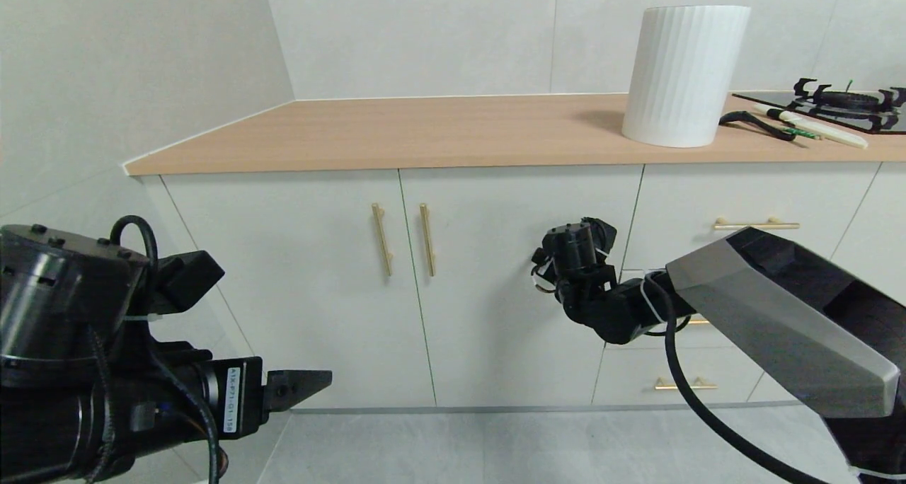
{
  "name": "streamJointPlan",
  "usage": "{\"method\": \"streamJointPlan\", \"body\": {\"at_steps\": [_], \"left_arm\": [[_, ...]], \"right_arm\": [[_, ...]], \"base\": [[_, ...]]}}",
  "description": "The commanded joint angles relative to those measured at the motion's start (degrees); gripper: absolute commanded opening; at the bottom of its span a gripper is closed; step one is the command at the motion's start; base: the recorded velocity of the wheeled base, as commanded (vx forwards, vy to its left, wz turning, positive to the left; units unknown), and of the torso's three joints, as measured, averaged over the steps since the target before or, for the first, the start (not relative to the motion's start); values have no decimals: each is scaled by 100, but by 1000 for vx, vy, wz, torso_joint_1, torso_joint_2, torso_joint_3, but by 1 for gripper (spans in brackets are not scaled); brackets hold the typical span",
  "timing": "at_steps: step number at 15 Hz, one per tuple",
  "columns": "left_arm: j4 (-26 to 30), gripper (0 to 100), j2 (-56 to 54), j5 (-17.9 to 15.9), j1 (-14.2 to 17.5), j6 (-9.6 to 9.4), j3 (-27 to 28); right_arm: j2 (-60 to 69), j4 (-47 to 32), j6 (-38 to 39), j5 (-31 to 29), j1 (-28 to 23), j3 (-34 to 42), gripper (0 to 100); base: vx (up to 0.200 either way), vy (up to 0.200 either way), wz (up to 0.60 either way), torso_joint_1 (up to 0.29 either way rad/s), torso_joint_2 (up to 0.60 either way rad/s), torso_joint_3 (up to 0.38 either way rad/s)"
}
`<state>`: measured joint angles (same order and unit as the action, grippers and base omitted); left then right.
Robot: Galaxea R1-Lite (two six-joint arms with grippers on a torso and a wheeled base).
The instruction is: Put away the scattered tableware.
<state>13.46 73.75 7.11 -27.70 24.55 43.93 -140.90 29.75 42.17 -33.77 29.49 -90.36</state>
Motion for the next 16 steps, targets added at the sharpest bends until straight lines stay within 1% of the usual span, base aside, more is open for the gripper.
{"method": "streamJointPlan", "body": {"at_steps": [1,2,3,5,6,7,8,12,13,14,15,16], "left_arm": [[-1,100,8,1,1,-3,1],[-1,100,8,1,1,6,1],[-1,100,8,1,1,6,1],[-1,100,8,1,1,-3,1],[-1,100,8,1,1,-3,1],[-1,100,8,1,1,-3,1],[-1,100,8,1,-8,6,1],[-1,100,-10,1,1,-3,1],[-1,100,-36,1,1,-3,10],[-10,100,-80,19,1,-3,10],[-10,100,-168,54,1,-12,10],[-10,100,-195,63,1,-12,1]], "right_arm": [[203,14,11,55,31,238,100],[388,14,11,151,66,466,100],[889,67,28,643,171,1099,100],[2005,67,11,2076,206,2514,100],[2453,67,-156,2841,206,3050,100],[2743,67,-402,3368,189,3314,100],[2840,75,-481,3482,189,3402,100],[3095,75,-552,3430,189,3481,100],[3262,75,-675,3421,171,3543,100],[3429,67,-824,3324,154,3622,100],[3605,67,-974,3078,145,3709,100],[3648,67,-1000,3008,145,3736,100]], "base": [[0,0,0,0,0,0],[0,0,0,0,0,0],[0,0,0,0,0,0],[0,0,0,0,0,0],[0,0,0,0,0,0],[0,0,0,0,0,0],[0,0,0,0,0,0],[0,0,0,0,0,0],[0,0,0,0,0,0],[0,0,0,0,0,0],[0,0,0,0,0,0],[0,0,0,0,0,0]]}}
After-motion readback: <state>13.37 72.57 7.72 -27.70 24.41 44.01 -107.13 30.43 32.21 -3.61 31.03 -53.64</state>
